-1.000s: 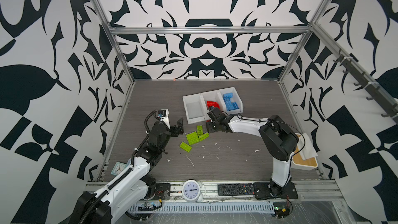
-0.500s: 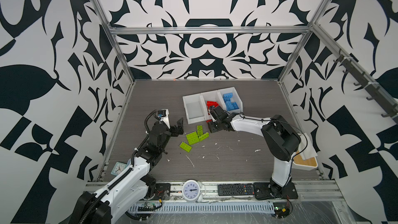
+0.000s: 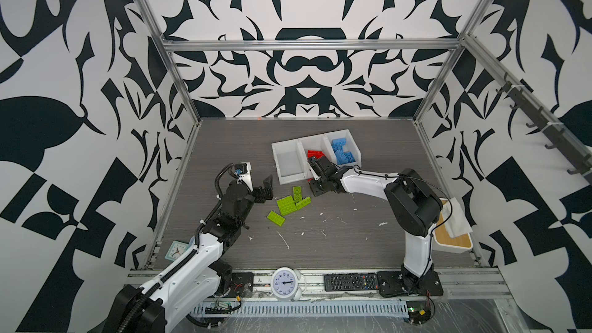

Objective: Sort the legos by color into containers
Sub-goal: 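Lower the right gripper onto the flat red brick and close on it, then lift the red brick with the right gripper into the middle compartment, release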

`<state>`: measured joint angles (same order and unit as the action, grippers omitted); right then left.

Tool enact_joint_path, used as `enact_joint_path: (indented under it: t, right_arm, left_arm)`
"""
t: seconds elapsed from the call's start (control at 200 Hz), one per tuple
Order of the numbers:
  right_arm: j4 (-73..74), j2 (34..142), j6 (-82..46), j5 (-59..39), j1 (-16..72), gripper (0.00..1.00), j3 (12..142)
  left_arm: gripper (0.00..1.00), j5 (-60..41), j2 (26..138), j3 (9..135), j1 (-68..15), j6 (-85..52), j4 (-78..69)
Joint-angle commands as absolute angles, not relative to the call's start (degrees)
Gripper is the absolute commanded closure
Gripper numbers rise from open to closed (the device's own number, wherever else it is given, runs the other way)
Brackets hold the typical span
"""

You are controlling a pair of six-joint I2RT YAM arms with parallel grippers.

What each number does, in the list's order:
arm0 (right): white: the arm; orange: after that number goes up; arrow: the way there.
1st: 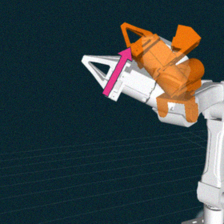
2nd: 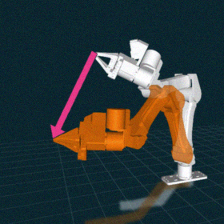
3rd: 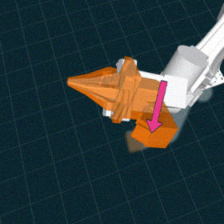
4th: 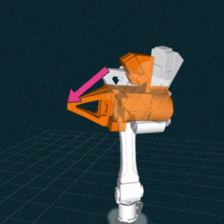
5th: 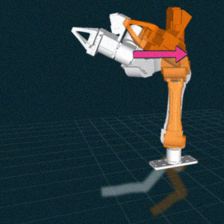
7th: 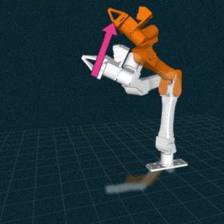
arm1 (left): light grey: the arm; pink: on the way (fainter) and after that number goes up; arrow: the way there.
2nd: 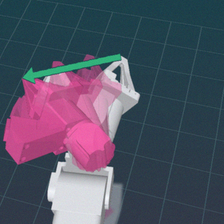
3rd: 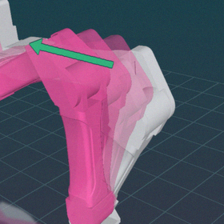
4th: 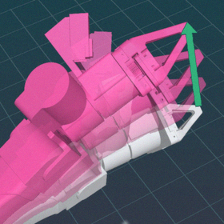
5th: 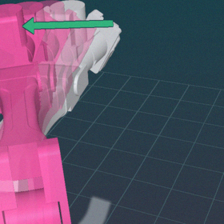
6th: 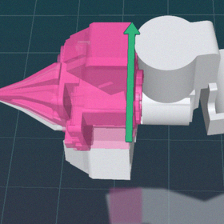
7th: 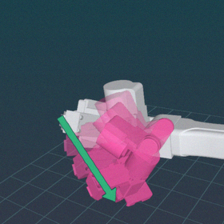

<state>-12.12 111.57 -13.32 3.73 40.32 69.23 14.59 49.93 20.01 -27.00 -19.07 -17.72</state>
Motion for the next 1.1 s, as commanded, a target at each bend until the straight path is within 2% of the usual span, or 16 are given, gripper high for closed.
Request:
enact_joint_path:
  t: [0.0,0.145,0.335,0.605,0.855,1.095]
  right_arm:
    - [-13.2,108.7,-13.3,4.3,40.6,0.65,68.3]
    - [-11.9,105.0,-14.2,1.9,40.7,0.72,64.0]
    - [-11.5,96.9,-15.5,1.3,40.7,0.75,57.7]
    - [-15.1,87.2,-14.6,0.5,38.5,0.75,57.1]
    - [-14.6,90.6,-12.4,-2.9,33.1,0.75,65.7]
    - [-15.9,100.2,-9.8,-4.4,29.0,0.75,77.9]
  left_arm:
    - [0.01,15.3,49.6,19.4,-26.9,-19.2,-17.4]
    - [0.01,15.6,49.6,19.7,-26.9,-19.3,-16.9]
    - [0.01,15.6,50.2,19.9,-26.9,-19.5,-16.8]
    - [0.01,15.1,50.1,19.9,-26.9,-19.7,-16.9]
    - [0.01,15.6,50.2,20.0,-26.9,-19.7,-16.4]
    - [0.01,15.9,50.6,20.7,-26.8,-20.0,-15.5]
